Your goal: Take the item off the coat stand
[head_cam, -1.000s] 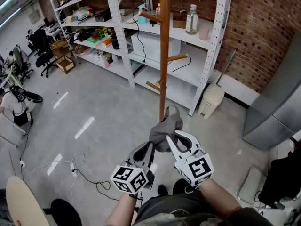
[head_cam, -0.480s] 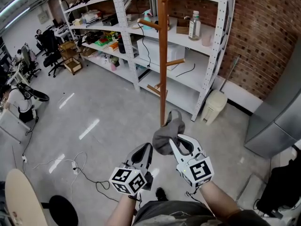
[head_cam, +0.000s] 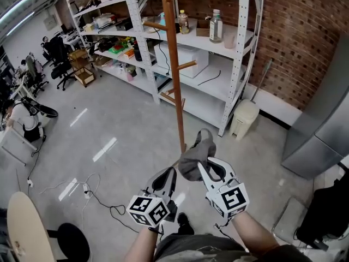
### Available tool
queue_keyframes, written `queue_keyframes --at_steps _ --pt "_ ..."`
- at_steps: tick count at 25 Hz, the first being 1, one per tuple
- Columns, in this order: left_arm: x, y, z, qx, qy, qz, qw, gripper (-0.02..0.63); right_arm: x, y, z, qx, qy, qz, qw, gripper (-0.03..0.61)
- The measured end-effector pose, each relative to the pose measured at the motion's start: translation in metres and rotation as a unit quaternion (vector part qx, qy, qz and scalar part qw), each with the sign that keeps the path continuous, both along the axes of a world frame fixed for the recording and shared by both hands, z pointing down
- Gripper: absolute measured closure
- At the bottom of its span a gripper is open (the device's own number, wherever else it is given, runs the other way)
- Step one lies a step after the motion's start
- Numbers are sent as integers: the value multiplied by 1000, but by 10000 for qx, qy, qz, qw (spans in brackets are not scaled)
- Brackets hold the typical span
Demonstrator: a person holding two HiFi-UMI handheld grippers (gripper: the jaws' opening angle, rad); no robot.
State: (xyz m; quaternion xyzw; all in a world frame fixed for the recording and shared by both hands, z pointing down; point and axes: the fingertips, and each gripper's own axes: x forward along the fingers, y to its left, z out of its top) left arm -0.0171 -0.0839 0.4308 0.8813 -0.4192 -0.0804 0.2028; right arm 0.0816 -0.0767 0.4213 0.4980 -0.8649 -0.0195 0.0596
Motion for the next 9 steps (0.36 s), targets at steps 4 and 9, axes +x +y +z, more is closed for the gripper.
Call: queue_keyframes --at_steps 4,9 --pt "13 23 6 -112 18 35 9999 606 17 20 7 -93 -92 101 9999 518" --pt "22 43 5 -102 29 22 9999 606 30 42 9 -139 -106 143 9997 518"
